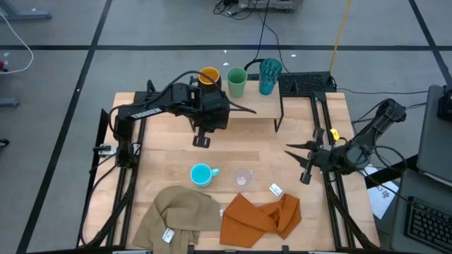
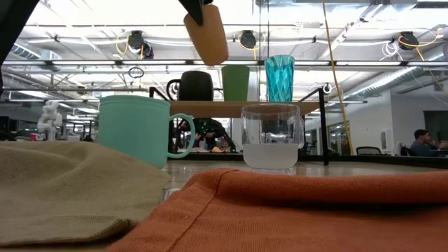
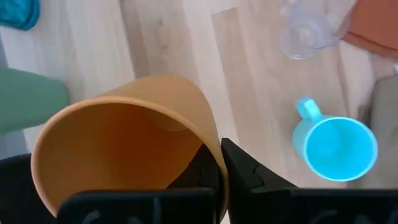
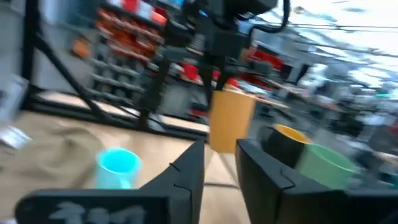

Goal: Stack small to large cups/mugs on shelf
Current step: Put the orange cup on the shelf

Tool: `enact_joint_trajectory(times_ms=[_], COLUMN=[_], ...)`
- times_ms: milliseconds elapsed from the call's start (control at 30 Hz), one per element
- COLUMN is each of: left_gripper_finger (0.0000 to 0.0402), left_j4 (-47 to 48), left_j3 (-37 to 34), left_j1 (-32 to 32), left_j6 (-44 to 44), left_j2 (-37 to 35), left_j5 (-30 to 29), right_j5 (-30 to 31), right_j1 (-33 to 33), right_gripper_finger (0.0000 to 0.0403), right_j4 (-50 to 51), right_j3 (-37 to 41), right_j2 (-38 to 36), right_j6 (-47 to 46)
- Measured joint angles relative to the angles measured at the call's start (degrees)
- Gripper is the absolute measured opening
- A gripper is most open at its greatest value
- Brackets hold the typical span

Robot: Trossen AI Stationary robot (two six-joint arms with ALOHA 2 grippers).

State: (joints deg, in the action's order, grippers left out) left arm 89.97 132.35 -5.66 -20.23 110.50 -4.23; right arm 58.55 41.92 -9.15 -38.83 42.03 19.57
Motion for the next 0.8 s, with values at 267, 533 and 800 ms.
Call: enact_joint_trajectory(times_ms=[267, 533, 800], left_gripper_finger=[0.0001, 0.0002, 0.0002], left_j4=[0.0, 0.1, 0.0], left_j3=[0.0, 0.0, 0.0], left_j1=[5.0, 8.2, 10.6], left_j6=[0.7, 3.1, 4.5], left_j2=[0.0, -0.9, -1.5], left_j5=[1.8, 1.8, 1.7], right_j5=[-8.9, -25.8, -43.3], right_j1=[-14.5, -25.4, -33.0], right_gripper_finger=[0.0203, 0.0294, 0.0308], right_j4=[-0.1, -3.4, -14.3], right_j3=[0.0, 0.0, 0.0], right_j2=[4.1, 12.6, 21.8], right_j6=[-12.4, -20.4, -21.4])
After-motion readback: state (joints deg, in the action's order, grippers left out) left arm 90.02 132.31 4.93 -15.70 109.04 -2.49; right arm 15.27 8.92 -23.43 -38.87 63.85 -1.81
